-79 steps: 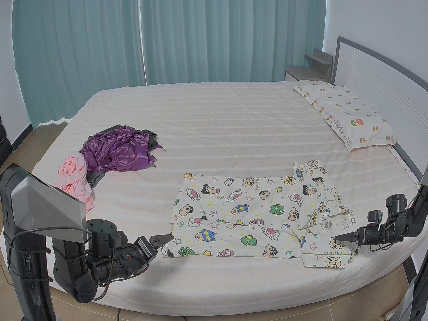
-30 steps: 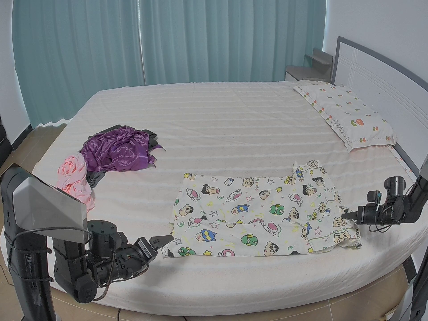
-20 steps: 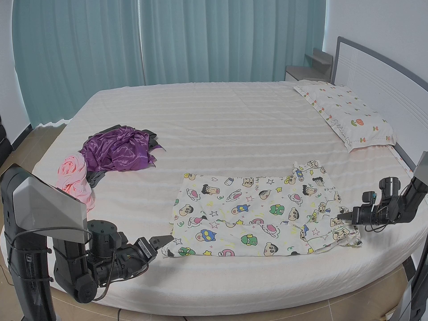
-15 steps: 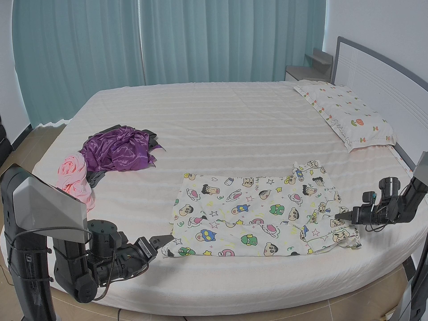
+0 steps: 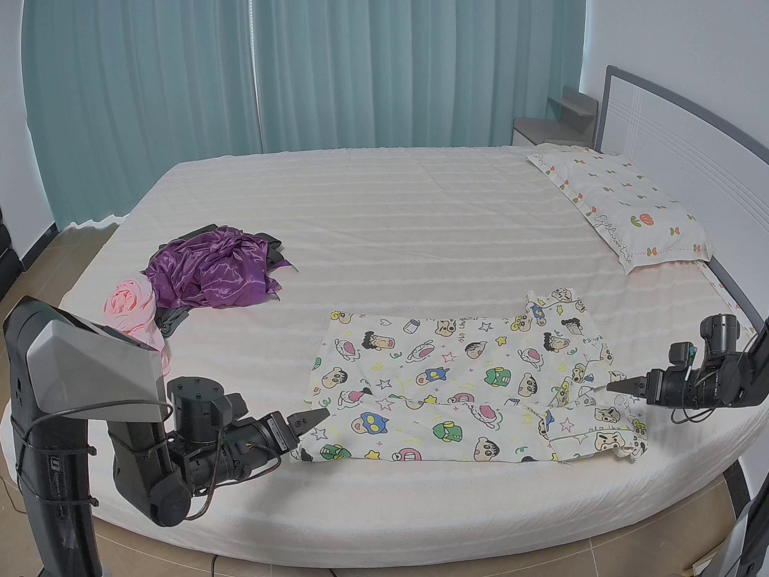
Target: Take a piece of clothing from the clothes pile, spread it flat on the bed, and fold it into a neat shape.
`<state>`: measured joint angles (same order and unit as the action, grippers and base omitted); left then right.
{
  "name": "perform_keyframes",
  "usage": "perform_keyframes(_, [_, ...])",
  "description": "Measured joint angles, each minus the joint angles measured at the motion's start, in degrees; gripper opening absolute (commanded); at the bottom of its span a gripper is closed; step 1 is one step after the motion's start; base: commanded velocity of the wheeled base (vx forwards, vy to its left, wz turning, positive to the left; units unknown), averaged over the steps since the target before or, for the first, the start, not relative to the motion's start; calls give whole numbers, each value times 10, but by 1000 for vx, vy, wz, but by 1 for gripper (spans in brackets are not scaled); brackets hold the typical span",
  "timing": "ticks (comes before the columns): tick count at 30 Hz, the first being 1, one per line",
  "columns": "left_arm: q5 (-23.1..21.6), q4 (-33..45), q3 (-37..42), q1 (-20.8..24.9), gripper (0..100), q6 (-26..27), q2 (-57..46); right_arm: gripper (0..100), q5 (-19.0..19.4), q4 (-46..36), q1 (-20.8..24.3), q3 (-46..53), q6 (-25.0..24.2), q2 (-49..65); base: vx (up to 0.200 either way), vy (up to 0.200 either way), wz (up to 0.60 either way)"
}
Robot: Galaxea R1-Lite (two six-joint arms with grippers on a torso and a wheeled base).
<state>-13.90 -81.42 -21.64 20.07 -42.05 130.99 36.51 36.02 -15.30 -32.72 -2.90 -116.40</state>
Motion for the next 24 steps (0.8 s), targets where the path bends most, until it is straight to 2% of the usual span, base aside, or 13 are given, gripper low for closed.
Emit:
perform_keyframes(4, [-38,58,-47,-1,100,72,6,100,-1,4,14,81,-7,56,0,0,0])
perform_keyframes(10, [-65,130,-83,-10,100,166,15,100,-1,21,35,152,-12,102,0,0,0])
perform_keyframes(16, [-72,243,-127,-20,100,205,20,100,-1,35,48,179,-13,121,0,0,0])
perform_keyframes(24, [-75,251,-163,-22,100,217,30,100,-1,40,55,197,-13,126,0,0,0])
